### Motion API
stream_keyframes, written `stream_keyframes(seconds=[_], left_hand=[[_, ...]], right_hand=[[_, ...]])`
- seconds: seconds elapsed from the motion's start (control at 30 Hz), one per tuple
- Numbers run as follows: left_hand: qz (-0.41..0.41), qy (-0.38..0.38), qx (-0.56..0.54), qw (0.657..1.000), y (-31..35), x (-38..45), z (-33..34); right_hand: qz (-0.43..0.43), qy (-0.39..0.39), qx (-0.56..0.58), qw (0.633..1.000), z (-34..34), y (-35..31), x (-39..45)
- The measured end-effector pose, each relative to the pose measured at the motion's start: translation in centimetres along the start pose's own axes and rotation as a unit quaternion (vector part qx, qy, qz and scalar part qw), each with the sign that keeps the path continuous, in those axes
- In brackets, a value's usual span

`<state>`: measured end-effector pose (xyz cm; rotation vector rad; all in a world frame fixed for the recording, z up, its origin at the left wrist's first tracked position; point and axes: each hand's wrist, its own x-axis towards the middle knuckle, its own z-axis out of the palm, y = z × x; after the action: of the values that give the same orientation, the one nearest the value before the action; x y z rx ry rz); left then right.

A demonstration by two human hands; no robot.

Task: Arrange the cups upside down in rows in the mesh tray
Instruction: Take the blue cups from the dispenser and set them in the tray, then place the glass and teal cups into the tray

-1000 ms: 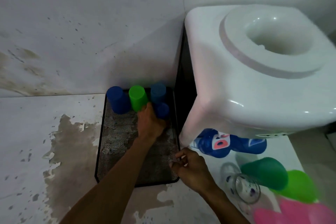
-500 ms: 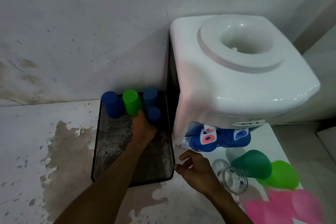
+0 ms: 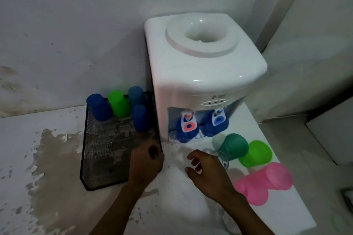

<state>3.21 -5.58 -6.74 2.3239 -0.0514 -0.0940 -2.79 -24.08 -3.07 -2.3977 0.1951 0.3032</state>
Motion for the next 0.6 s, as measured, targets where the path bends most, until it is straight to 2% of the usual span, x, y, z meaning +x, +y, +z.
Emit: stream_keyframes(seconds=[0.13, 0.33, 0.47, 0.6], left_hand=[[0.070, -0.096, -0.001, 0.993, 3.2, -2.4, 3.2], [0.066, -0.234, 0.052, 0.969, 6.1, -2.1, 8.9], [0.051, -0.270, 0.088, 0.958, 6.8, -1.0, 11.5], [0.057, -0.271, 0.045, 0.960, 6.9, -0.5, 13.3]], right_hand=[[0.000, 0.039, 0.007, 0.999, -1.7, 2.5, -2.2], [0.015, 0.118, 0.031, 0.992, -4.9, 5.6, -4.5], [0.028, 0.155, 0.048, 0.986, -6.8, 7.3, -5.3], [0.042, 0.169, 0.051, 0.983, -8.0, 8.6, -5.4]])
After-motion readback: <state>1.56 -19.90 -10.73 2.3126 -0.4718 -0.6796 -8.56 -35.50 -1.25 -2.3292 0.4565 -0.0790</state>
